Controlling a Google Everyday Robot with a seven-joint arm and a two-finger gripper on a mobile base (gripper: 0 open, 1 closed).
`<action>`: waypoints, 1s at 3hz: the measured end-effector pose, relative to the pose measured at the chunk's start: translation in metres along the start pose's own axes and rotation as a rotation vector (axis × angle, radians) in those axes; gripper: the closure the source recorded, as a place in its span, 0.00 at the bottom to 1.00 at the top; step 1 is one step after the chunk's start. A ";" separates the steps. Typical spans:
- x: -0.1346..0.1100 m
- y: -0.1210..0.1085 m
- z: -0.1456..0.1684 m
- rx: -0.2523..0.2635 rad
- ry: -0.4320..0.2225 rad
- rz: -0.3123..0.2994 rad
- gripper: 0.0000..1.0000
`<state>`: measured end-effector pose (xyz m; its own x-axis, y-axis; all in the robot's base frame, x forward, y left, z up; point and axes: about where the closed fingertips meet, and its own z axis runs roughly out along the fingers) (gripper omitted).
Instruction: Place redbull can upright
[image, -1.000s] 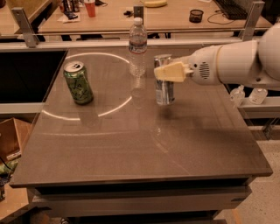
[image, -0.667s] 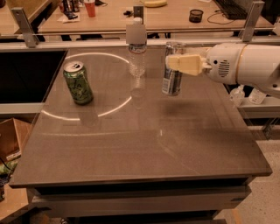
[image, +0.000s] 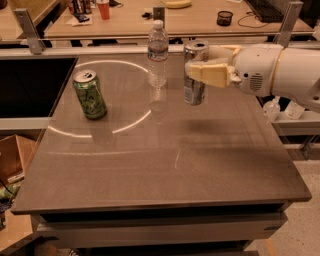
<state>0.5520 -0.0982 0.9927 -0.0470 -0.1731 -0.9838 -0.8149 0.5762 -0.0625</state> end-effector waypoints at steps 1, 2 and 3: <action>0.001 0.003 0.001 -0.014 -0.011 0.002 1.00; 0.005 0.007 0.002 -0.063 -0.066 0.017 1.00; 0.007 0.014 0.002 -0.149 -0.184 0.011 1.00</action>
Offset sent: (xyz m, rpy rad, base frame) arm -0.0085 0.0018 -0.0135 0.1562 -0.0315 0.1309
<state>0.5414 -0.0890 0.9849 0.0386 -0.0114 -0.9992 -0.8919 0.4505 -0.0396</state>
